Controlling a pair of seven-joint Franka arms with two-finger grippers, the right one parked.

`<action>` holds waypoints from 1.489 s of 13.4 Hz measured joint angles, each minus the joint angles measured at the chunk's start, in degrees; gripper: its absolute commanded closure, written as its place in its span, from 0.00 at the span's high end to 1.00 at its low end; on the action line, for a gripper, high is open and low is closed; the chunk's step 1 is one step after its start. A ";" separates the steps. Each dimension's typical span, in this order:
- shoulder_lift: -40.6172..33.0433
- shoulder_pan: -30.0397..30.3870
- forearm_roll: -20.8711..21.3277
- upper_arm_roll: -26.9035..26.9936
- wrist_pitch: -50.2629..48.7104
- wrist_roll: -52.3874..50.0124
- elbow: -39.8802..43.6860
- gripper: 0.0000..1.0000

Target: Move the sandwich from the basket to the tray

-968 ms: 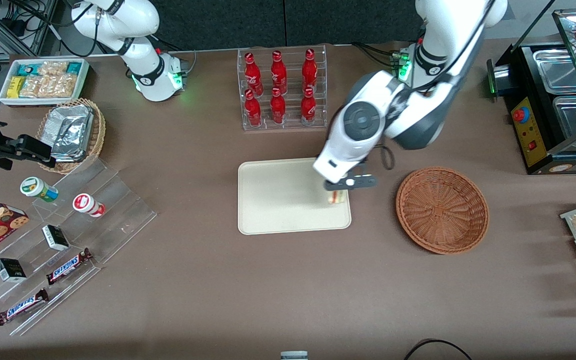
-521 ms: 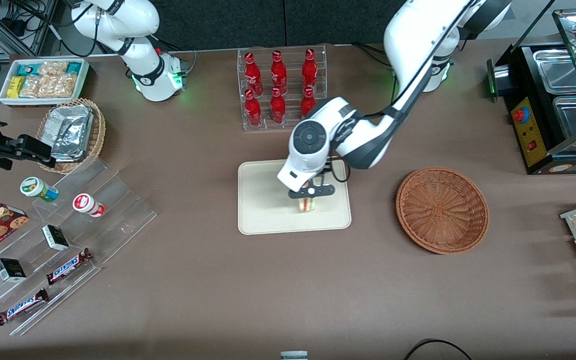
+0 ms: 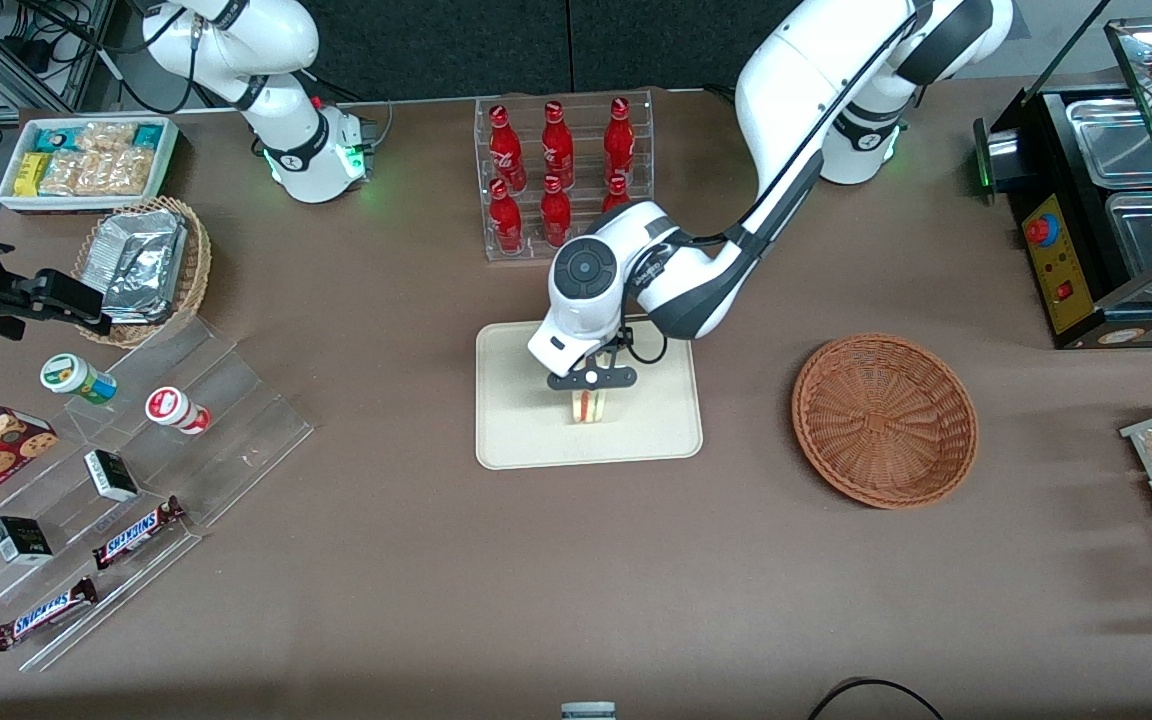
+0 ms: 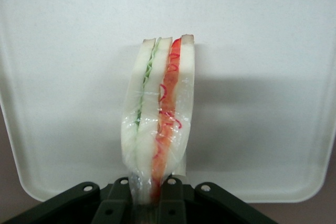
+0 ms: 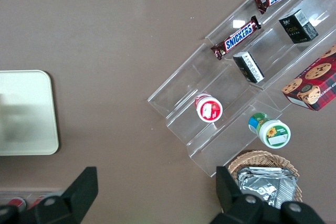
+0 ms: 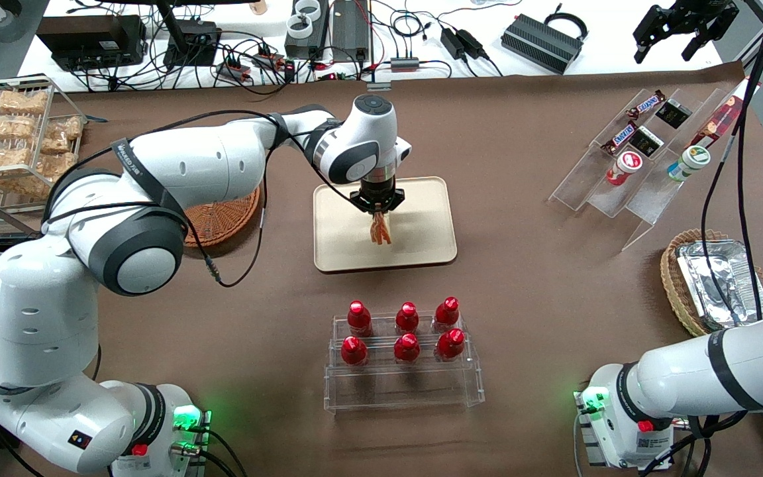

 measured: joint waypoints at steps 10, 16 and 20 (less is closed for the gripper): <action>2.19 -0.35 2.94 0.15 2.52 -4.26 0.45 1.00; -5.39 2.89 1.82 0.93 -8.58 -6.48 3.28 1.00; -13.76 9.79 -1.97 1.14 -14.99 -6.47 3.30 1.00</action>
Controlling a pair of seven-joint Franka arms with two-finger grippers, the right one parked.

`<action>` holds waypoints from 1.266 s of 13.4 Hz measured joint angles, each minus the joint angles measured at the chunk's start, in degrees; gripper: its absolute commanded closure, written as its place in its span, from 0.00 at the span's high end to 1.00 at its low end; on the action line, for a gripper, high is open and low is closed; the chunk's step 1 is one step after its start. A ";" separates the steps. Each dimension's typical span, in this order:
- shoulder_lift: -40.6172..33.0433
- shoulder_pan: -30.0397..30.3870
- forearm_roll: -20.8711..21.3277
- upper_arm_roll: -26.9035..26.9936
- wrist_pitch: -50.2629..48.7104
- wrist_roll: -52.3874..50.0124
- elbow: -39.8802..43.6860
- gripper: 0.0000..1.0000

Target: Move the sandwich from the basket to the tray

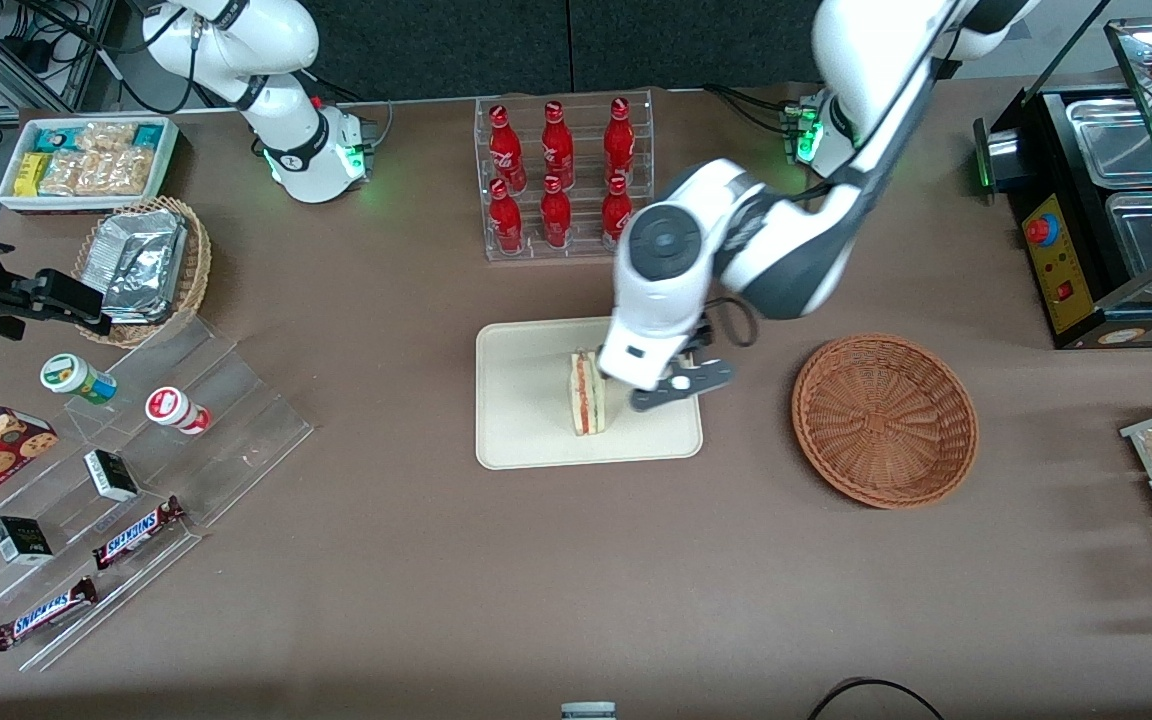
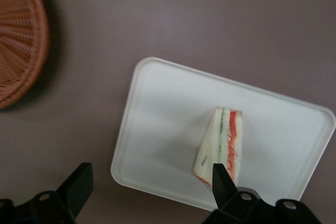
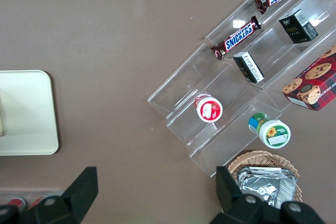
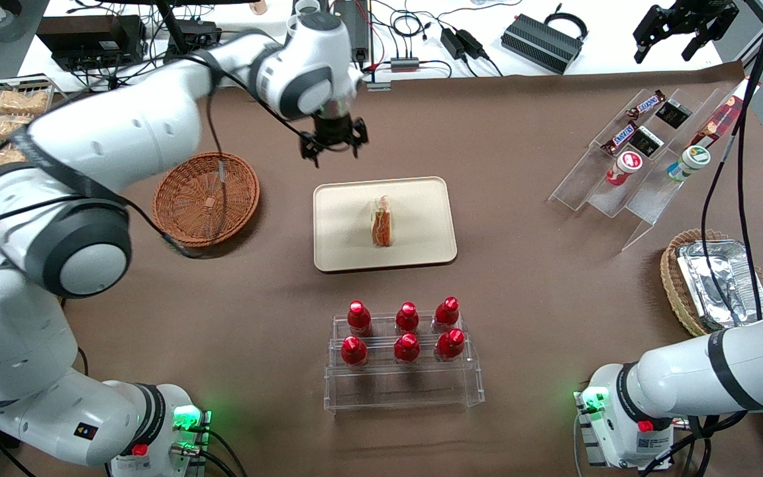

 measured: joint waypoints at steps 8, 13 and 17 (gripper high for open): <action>-8.74 16.98 -3.05 0.34 -12.45 17.00 -0.06 1.00; -14.10 25.68 -3.81 0.73 -20.80 34.02 -0.16 1.00; -19.12 22.21 -4.69 7.29 -26.28 43.43 -1.07 1.00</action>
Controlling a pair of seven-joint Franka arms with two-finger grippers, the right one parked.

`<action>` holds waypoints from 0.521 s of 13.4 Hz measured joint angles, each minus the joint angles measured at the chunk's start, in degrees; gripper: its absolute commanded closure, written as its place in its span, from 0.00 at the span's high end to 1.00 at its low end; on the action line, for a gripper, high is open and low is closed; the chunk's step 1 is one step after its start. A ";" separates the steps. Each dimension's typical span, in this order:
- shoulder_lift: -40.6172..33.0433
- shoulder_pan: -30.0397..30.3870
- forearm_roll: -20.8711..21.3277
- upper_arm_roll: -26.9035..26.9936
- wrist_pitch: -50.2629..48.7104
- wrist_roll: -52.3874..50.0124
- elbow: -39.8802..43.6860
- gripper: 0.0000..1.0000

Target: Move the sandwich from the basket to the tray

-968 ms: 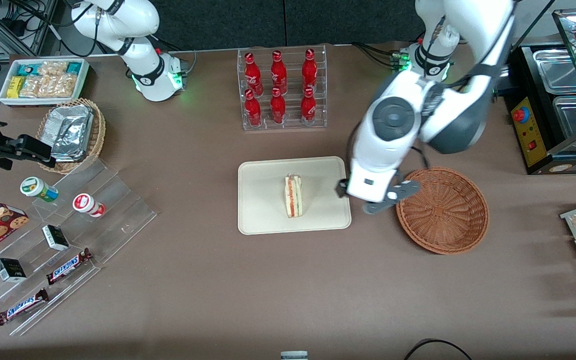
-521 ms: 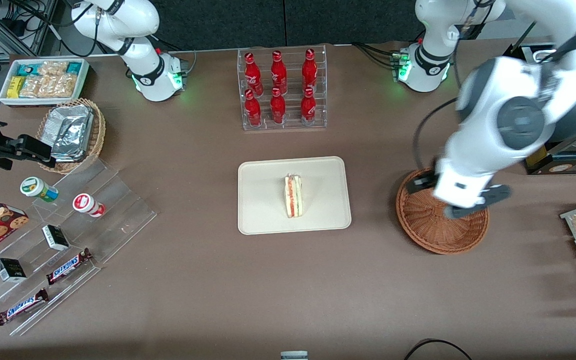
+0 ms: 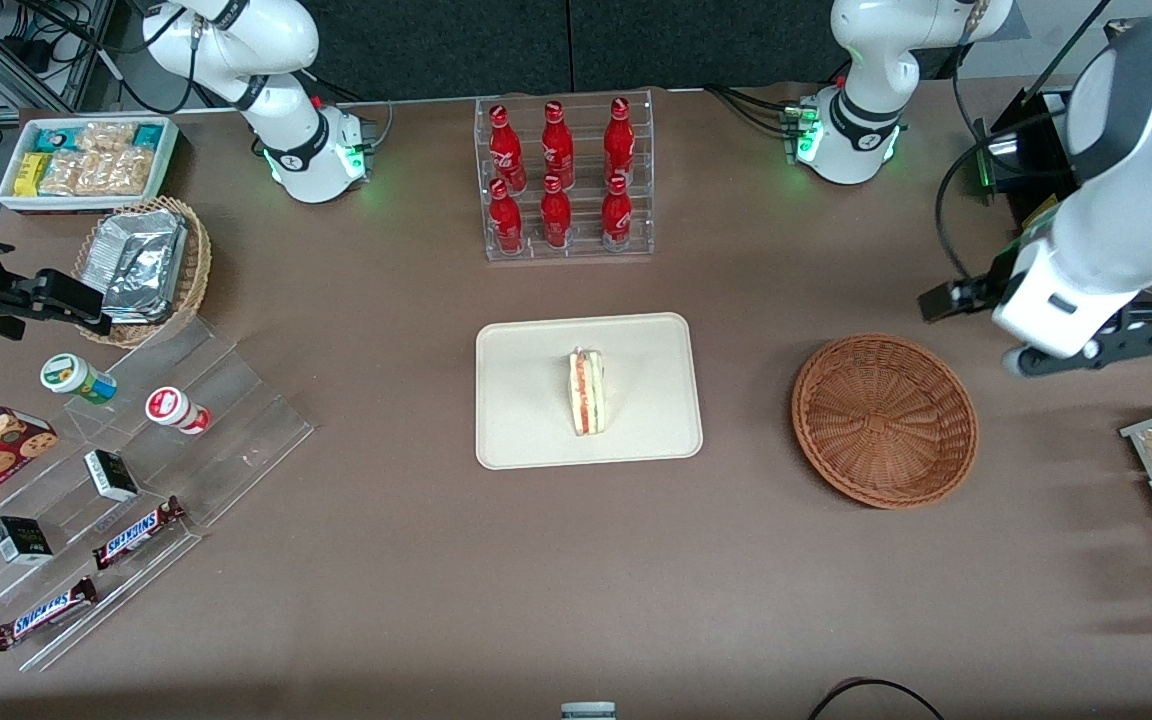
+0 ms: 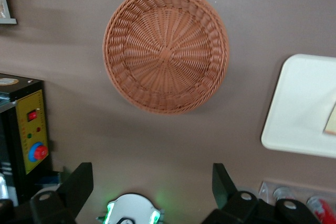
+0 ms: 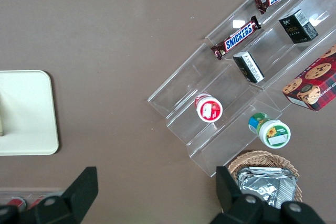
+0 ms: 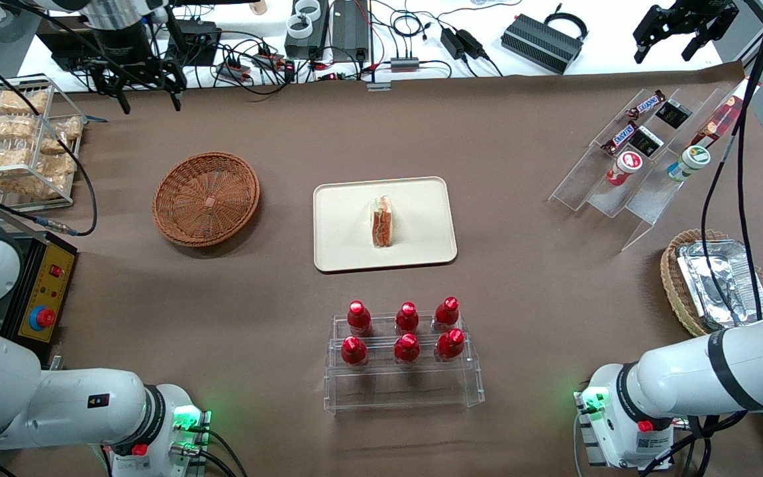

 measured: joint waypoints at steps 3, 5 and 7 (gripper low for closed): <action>-4.05 -0.32 -0.58 3.20 -3.28 7.17 -1.16 1.00; -6.35 -0.28 -0.64 5.63 -4.77 9.21 -1.45 1.00; -7.90 -0.24 -1.03 8.12 -5.64 11.74 -1.62 1.00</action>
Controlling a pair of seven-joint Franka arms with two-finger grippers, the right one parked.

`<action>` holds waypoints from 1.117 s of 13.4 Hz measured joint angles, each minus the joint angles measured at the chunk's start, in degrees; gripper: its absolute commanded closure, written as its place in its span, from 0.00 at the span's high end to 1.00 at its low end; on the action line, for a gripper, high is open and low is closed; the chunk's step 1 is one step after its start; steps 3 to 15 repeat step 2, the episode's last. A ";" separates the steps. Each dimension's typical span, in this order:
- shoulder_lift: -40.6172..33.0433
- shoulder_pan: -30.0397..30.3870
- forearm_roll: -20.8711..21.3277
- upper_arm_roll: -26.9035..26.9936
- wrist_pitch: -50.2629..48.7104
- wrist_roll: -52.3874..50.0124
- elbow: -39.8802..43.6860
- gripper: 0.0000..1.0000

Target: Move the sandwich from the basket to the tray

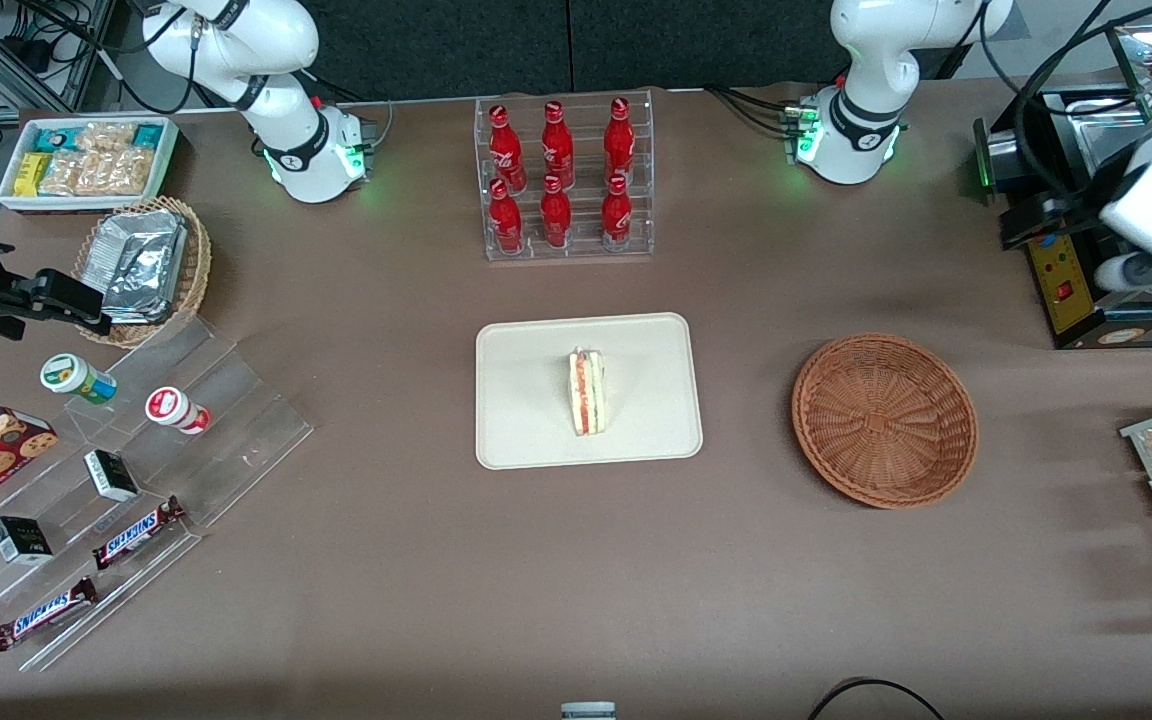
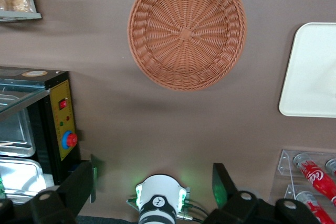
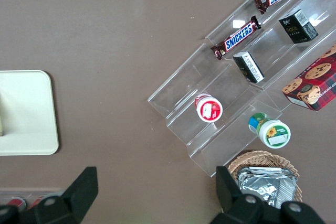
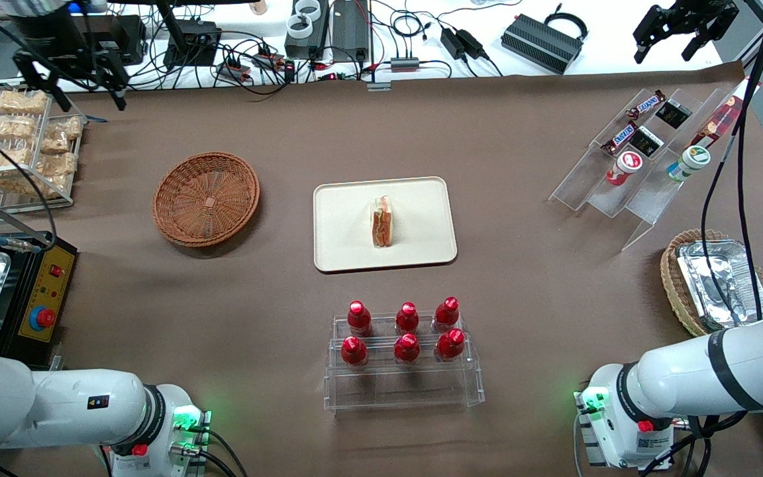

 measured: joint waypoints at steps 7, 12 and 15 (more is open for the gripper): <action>0.04 0.00 -0.92 0.99 -0.06 0.99 -0.15 1.00; 0.04 0.00 -0.92 0.99 -0.06 0.99 -0.15 1.00; 0.04 0.00 -0.92 0.99 -0.06 0.99 -0.15 1.00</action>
